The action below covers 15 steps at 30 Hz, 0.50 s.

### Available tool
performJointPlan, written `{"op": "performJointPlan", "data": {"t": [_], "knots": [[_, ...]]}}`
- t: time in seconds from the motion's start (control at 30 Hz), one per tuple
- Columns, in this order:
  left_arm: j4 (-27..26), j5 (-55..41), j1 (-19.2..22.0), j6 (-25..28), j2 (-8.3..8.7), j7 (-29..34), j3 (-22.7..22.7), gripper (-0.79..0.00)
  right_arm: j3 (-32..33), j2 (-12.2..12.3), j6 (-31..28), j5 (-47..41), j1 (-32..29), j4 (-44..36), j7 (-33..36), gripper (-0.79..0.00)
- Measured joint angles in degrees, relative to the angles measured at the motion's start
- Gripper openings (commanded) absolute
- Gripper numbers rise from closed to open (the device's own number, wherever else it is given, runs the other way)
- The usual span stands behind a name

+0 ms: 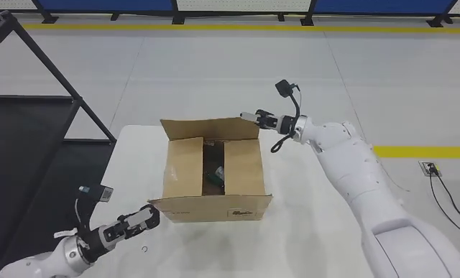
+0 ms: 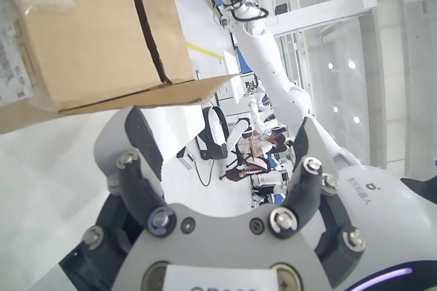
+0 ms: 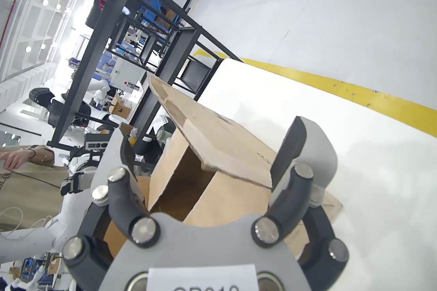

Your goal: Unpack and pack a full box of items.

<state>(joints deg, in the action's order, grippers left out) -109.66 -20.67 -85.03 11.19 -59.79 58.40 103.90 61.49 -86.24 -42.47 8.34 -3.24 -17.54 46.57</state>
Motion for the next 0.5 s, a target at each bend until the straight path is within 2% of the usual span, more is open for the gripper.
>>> {"op": "performJointPlan", "data": {"t": [0.27, 0.37, 0.5], "knots": [[-1.2, 4.6, 1.1, -1.6, -0.35, -11.1, -3.2, 0.0, 0.0, 0.0, -2.0, -3.6, 1.3, -2.7, 9.8, 0.0], [-1.5, 7.1, 1.9, -2.5, -0.51, -15.1, -5.0, 0.0, -0.3, 0.0, -0.1, -5.7, 1.4, -4.3, 15.1, 0.0], [-1.2, 8.2, 3.6, -3.9, -0.63, -17.4, -7.3, 0.0, -1.7, 0.3, 4.2, -6.9, 0.5, -8.5, 19.5, 0.0]]}}
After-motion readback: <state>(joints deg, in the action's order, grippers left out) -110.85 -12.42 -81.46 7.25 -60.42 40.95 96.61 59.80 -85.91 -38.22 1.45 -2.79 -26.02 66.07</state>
